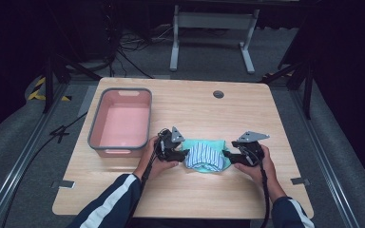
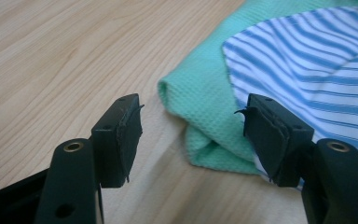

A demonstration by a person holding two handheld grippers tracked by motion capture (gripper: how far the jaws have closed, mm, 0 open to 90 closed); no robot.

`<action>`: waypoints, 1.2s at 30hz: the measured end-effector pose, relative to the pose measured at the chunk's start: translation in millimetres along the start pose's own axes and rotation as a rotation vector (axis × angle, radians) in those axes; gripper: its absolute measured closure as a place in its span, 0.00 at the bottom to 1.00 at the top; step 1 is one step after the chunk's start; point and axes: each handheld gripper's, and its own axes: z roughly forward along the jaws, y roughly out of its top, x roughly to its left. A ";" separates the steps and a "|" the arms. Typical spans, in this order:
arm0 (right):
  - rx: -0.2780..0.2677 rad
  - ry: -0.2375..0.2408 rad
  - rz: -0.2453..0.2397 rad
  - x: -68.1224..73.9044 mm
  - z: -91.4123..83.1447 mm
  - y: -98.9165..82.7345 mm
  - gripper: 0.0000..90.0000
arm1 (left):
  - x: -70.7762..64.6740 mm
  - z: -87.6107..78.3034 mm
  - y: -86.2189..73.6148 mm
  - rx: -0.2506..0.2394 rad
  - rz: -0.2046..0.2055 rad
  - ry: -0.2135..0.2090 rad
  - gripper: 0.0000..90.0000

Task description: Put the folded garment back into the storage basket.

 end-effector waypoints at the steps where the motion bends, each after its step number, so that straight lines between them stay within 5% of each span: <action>1: 0.000 0.002 0.003 -0.2 3.4 0.6 0.51 | 2.1 1.1 -1.1 0.004 -0.015 -0.002 0.40; 12: 0.083 -0.002 0.011 0.3 27.8 -3.5 0.53 | 6.1 13.2 -8.4 0.032 -0.047 -0.056 0.36; 16: 0.058 0.024 0.060 -3.9 28.4 -8.1 0.52 | 7.5 14.2 -10.3 0.029 -0.064 -0.085 0.36; 21: 0.063 0.034 0.049 -1.3 26.8 -8.3 0.57 | 5.4 13.9 -10.8 0.026 -0.059 -0.092 0.36; 36: 0.059 0.067 0.042 8.5 24.1 -9.1 0.89 | -2.7 10.4 -10.1 0.018 -0.007 -0.180 0.84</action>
